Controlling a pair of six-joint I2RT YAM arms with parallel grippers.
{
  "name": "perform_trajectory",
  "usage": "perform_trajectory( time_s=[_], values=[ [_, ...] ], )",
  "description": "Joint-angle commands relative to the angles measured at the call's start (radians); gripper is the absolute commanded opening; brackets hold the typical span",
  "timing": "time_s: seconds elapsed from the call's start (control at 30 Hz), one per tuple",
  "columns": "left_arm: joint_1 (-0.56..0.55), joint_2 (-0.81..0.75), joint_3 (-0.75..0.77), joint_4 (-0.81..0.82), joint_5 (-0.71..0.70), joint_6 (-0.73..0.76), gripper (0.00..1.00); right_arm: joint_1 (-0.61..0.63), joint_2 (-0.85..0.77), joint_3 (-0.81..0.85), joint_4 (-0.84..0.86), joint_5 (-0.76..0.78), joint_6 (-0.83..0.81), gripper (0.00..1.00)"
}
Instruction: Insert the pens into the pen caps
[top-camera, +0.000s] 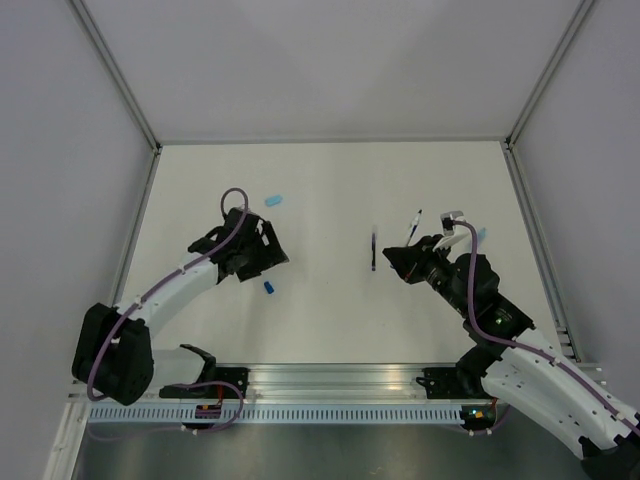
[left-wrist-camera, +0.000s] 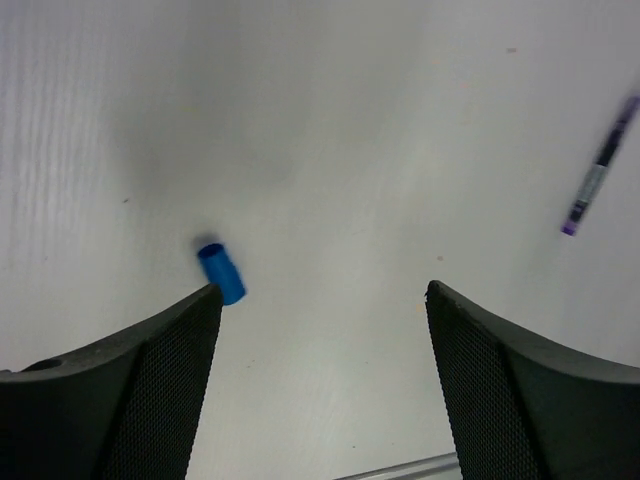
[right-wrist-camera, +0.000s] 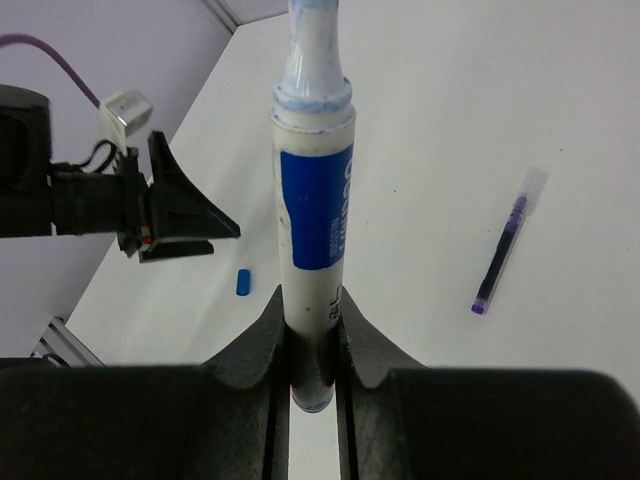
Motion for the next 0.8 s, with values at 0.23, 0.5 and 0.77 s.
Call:
perform_trajectory(
  time_s=[0.23,0.5,0.77],
  values=[
    [-0.024,-0.049,0.284,0.042,0.374,1.010,0.90,0.003,-0.018,0.043,-0.006,0.039,-0.022,0.01],
    [-0.057,0.013,0.175,-0.002,0.306,1.681,0.99,0.003,-0.032,0.051,-0.026,0.067,-0.030,0.01],
    [-0.052,0.197,0.242,-0.169,0.246,1.908,0.88,0.001,-0.069,0.051,-0.031,0.052,-0.019,0.01]
  ],
)
